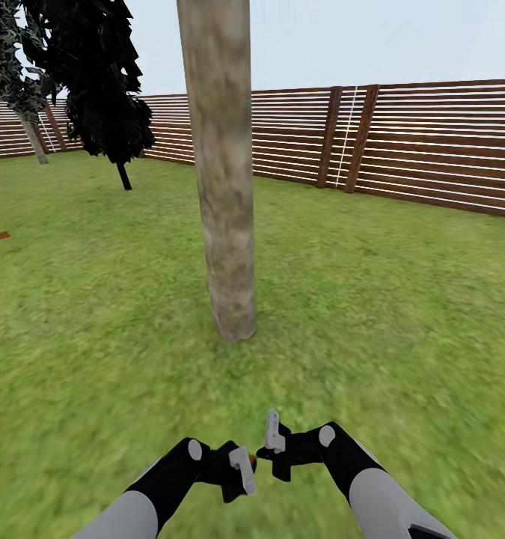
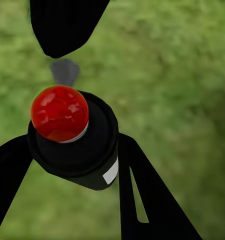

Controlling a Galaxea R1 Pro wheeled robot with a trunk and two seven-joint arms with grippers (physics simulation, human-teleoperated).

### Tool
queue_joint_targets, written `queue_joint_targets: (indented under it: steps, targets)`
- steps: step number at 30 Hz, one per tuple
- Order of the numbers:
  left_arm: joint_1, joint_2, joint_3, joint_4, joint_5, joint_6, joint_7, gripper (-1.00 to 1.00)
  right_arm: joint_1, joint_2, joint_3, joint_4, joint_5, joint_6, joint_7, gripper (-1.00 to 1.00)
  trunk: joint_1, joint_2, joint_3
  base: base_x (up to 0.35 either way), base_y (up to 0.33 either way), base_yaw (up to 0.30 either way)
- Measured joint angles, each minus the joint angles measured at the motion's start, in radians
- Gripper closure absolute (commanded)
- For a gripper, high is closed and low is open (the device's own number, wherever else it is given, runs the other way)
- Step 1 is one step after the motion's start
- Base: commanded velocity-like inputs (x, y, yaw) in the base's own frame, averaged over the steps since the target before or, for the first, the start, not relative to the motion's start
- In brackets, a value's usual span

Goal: In the garden, pick up the pesticide atomizer on the floor and spray pesticide onto both trees until each tree trunk is fully covered.

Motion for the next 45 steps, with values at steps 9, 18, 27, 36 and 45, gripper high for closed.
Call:
queue_joint_targets:
  steps: [9,18,27,36,45]
  targets:
    - [0.000,0.001,0.000,0.001,0.035,-0.005,0.009,1.00,0.000,0.000,0.000,0.000,-0.001,0.000,0.000,1.00,0.000,0.000,0.000,0.000,0.000,0.000]
    - [0.002,0.113,0.006,0.003,0.021,-0.005,0.010,1.00,0.000,0.000,0.000,0.001,0.000,0.000,0.000,1.00,0.000,0.000,0.000,0.000,0.000,0.000]
    - [0.006,0.367,0.006,0.027,0.025,-0.012,0.005,1.00,0.000,0.000,-0.002,0.002,0.001,0.000,-0.002,-1.00,0.000,0.000,0.000,0.000,0.000,0.000]
    - [0.006,0.377,0.365,0.039,0.089,-0.014,0.131,1.00,0.006,-0.072,-0.048,0.092,-0.020,0.001,-0.368,-1.00,0.000,0.000,0.000,0.000,0.000,0.000]
    - [0.007,0.363,0.575,0.209,0.199,-0.052,0.347,1.00,0.140,-0.112,-0.419,0.288,-0.138,-0.006,-1.268,-1.00,0.000,0.000,0.000,0.000,0.000,0.000]
